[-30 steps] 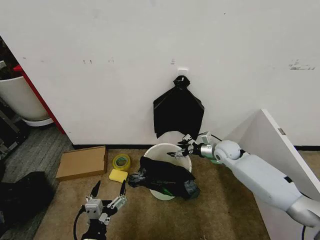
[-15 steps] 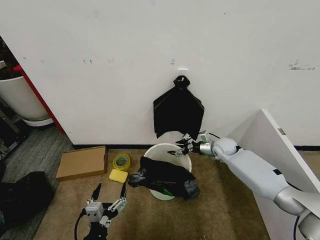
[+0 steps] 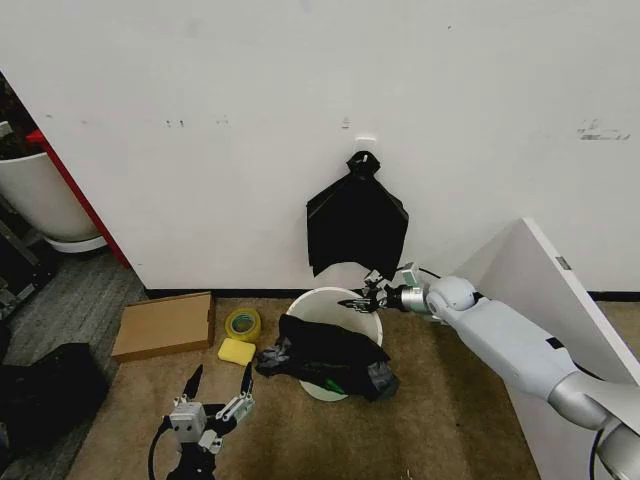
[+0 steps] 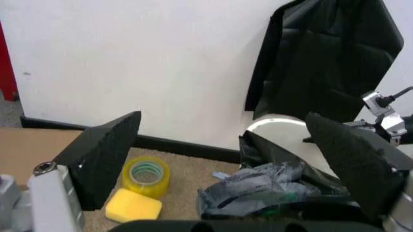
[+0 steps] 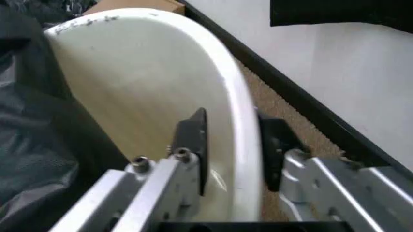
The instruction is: Place the garbage bag over the trash bin.
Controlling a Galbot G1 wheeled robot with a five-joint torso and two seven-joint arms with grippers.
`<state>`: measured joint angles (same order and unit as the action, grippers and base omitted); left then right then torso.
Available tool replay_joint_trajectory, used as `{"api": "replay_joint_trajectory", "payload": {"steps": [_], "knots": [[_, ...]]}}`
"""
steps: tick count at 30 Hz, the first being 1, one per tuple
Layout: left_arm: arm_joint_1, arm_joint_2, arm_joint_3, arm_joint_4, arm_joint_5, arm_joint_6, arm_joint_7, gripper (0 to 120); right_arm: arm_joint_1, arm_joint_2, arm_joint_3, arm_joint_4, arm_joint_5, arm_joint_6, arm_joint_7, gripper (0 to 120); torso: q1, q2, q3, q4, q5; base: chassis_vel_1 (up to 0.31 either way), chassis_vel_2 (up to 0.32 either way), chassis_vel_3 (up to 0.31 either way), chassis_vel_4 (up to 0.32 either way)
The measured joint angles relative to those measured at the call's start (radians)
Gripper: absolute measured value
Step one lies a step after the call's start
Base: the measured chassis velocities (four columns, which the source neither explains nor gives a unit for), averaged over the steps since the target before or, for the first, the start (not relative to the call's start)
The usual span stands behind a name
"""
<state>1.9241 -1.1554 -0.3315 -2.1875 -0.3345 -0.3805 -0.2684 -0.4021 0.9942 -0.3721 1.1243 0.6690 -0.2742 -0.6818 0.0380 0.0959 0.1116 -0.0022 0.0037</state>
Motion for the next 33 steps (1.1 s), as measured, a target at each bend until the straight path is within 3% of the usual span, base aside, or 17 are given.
{"api": "replay_joint_trajectory", "payload": {"steps": [5, 15, 18, 26, 33], "knots": [[-0.008, 0.0, -0.002, 0.004, -0.006, 0.0, -0.007, 100, -0.005, -0.015, -0.002, 0.013, 0.032, 0.001, 0.016, 3, 0.0, 0.0, 0.0, 0.0, 0.0, 0.0, 0.0, 0.0, 0.0], [-0.028, -0.002, 0.012, 0.007, -0.008, 0.006, -0.01, 100, -0.045, -0.026, 0.018, 0.073, 0.073, -0.015, 0.102, 3, 0.0, 0.0, 0.0, -0.0002, 0.0, 0.0, 0.0, 0.0, 0.0], [-0.031, -0.001, 0.015, 0.012, -0.014, 0.008, -0.012, 100, -0.097, -0.037, 0.048, 0.158, 0.127, -0.057, 0.209, 3, 0.0, 0.0, 0.0, 0.0002, 0.0001, 0.0, 0.0, 0.0, 0.0], [-0.042, 0.0, 0.019, 0.014, -0.021, 0.013, -0.013, 100, -0.152, -0.074, 0.088, 0.245, 0.2, -0.071, 0.291, 3, 0.0, 0.0, 0.0, -0.0001, 0.0001, 0.0, 0.0, 0.0, 0.0], [-0.066, 0.005, 0.03, 0.023, -0.04, 0.03, -0.012, 100, -0.281, -0.095, 0.219, 0.381, 0.31, -0.113, 0.468, 3, 0.0, 0.0, 0.0, 0.0001, -0.0001, 0.0, 0.0, 0.0, 0.0]]}}
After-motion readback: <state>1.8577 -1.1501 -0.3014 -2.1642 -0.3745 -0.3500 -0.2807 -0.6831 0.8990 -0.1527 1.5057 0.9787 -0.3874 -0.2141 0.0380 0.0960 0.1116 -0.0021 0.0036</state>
